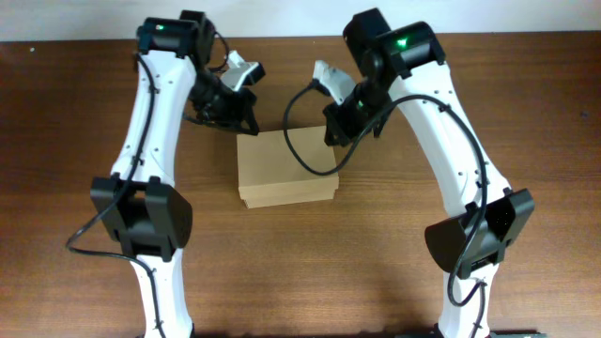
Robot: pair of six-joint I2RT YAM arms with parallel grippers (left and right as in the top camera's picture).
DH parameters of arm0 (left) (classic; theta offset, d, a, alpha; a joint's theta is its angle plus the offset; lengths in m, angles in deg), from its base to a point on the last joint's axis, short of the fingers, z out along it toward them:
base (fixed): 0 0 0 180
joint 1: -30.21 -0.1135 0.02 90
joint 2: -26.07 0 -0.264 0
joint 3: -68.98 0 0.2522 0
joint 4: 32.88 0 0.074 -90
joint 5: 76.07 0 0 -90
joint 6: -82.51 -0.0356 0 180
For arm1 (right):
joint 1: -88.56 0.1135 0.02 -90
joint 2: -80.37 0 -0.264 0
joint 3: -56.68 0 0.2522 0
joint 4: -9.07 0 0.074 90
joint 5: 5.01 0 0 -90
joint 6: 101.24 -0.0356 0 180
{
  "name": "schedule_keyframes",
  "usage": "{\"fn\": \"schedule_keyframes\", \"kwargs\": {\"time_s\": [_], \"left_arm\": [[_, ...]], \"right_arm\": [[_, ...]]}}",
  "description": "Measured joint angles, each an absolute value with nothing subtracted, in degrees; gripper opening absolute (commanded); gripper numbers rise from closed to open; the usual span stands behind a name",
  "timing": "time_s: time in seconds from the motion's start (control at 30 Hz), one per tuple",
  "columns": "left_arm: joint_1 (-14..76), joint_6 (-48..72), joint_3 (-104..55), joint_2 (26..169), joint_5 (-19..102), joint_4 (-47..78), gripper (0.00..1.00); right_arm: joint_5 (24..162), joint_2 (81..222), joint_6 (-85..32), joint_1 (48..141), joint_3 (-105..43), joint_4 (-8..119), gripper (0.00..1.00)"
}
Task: Pack container
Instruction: 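Push the box lid down closed with both grippers, then press the closed lid flat with both grippers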
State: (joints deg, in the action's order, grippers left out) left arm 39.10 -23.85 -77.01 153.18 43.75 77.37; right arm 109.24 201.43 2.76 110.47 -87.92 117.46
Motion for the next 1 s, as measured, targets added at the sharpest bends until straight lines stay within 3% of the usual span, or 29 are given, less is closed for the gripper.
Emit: {"fn": "schedule_keyframes", "kwargs": {"time_s": [0.23,0.47,0.73,1.0], "left_arm": [[44.23,-19.24,-76.22,146.60,29.11,77.30,0.02],[44.54,-16.86,-64.88,132.46,20.10,74.59,0.02],[44.45,-16.42,-41.88,129.05,20.30,59.49,0.02],[44.45,-16.40,-30.47,129.64,24.19,50.13,0.01]], "right_arm": [[102.57,201.27,2.22,114.95,-87.92,119.82,0.04],[95.67,199.20,-0.34,118.39,-87.90,118.86,0.04],[93.18,198.28,-1.30,117.95,-79.11,109.20,0.04],[93.20,198.30,-2.77,117.95,-64.51,100.10,0.04]]}}
